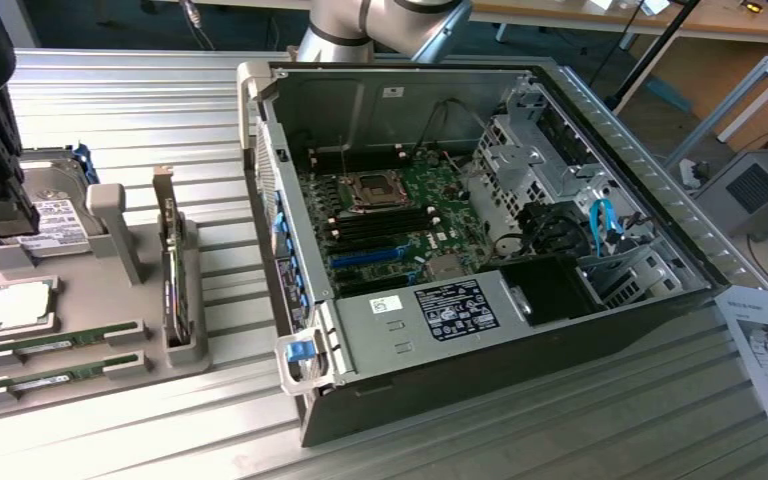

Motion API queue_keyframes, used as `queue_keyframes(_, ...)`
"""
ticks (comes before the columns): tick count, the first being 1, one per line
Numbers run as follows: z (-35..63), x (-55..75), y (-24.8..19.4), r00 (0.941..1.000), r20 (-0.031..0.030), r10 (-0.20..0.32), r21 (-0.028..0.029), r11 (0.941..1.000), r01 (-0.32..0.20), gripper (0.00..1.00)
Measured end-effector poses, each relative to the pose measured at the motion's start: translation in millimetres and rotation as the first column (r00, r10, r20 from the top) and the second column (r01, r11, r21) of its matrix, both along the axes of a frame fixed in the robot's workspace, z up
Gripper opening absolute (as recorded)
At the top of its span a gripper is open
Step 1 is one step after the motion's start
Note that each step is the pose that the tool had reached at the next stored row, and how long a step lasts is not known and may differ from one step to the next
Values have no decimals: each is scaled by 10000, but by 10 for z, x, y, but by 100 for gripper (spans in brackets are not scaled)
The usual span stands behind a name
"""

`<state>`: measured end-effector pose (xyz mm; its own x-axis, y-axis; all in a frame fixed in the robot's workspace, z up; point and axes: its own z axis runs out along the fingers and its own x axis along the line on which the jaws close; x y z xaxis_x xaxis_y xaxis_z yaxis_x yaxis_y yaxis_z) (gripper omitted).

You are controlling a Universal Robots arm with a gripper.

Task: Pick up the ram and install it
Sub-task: 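Pick up the ram and move it above insertion slot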

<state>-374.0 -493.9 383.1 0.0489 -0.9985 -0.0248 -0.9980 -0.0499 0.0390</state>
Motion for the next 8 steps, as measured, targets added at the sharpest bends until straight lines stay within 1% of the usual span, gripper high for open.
queue_keyframes(1,0,0,-11,10000,-1,0,0,10000,0,11)
queue_keyframes(4,-1,0,-20,10000,0,1,1,10000,-1,11)
queue_keyframes(8,-16,0,-48,10000,0,0,0,10000,0,11)
